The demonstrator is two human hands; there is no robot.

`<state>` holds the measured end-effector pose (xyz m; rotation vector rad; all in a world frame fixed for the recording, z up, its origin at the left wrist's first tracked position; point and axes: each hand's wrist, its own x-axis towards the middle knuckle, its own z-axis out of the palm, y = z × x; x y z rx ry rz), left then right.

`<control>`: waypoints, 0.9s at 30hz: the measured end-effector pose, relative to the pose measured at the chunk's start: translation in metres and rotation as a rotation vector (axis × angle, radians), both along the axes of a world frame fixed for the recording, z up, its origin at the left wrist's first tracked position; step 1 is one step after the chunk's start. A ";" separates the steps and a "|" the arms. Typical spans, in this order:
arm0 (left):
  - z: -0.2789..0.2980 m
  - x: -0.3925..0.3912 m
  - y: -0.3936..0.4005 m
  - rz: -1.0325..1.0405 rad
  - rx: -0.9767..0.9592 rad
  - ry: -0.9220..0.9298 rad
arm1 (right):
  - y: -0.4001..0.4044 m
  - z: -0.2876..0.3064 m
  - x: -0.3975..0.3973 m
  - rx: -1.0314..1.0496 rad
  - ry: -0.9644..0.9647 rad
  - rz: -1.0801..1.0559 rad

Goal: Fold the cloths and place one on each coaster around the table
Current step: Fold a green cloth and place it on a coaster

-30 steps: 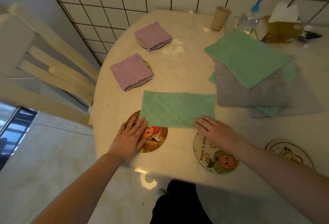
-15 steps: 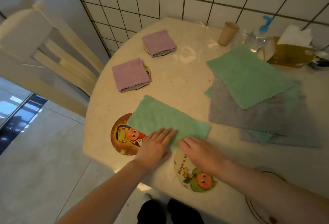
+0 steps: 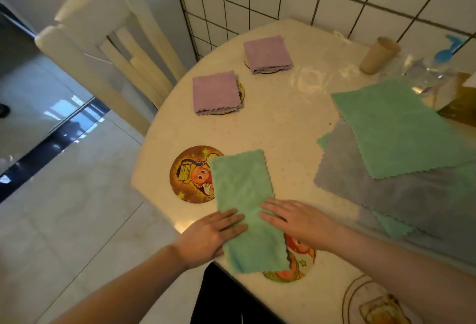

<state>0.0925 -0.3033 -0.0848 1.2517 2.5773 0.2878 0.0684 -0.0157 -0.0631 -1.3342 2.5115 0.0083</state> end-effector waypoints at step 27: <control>0.014 -0.076 0.018 1.368 0.536 -0.627 | -0.052 -0.008 -0.080 -0.365 -0.482 -1.125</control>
